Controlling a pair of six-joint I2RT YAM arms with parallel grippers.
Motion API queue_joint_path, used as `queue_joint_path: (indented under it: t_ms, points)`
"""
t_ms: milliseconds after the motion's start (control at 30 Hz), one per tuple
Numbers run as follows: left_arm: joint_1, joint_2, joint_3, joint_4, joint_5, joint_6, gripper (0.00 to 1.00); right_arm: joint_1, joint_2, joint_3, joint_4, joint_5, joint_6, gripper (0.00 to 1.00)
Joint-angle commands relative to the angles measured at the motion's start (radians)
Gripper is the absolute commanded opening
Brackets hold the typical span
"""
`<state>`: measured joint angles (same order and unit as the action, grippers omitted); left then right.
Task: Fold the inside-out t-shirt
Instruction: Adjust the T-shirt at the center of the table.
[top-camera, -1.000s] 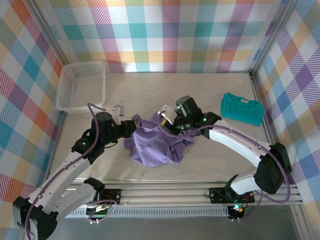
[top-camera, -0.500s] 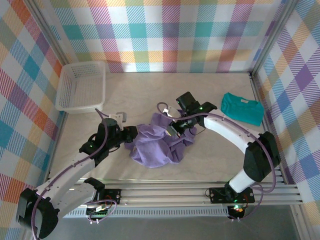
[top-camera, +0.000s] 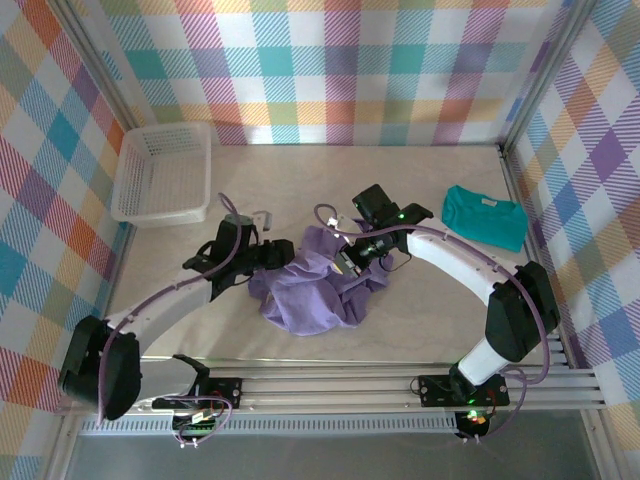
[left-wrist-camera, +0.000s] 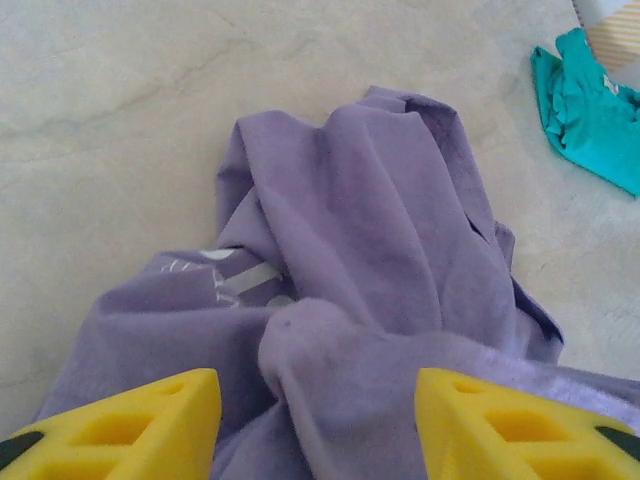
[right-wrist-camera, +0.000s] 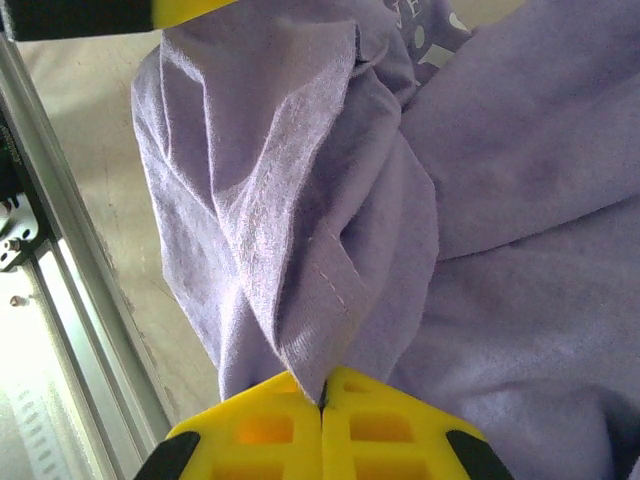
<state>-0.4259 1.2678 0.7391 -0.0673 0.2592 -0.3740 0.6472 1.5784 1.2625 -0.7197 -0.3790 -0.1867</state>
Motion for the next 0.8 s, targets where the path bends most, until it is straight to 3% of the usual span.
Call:
queue_joint_path:
  t_ms: [0,367,533,767]
  points:
    - [0.044,0.064,0.068,0.031,0.116,0.036,0.59,-0.006,-0.003,-0.003,-0.008,-0.026,0.010,0.00]
    - [0.056,0.287,0.224,-0.049,0.391,0.067,0.69,-0.014,-0.005,-0.012,-0.005,-0.007,0.012,0.00]
    - [0.056,0.271,0.221,-0.020,0.451,0.040,0.55,-0.020,-0.009,-0.012,-0.007,0.010,0.013,0.00]
    - [0.062,0.212,0.203,-0.004,0.428,0.007,0.39,-0.030,-0.007,-0.011,-0.003,0.016,0.016,0.00]
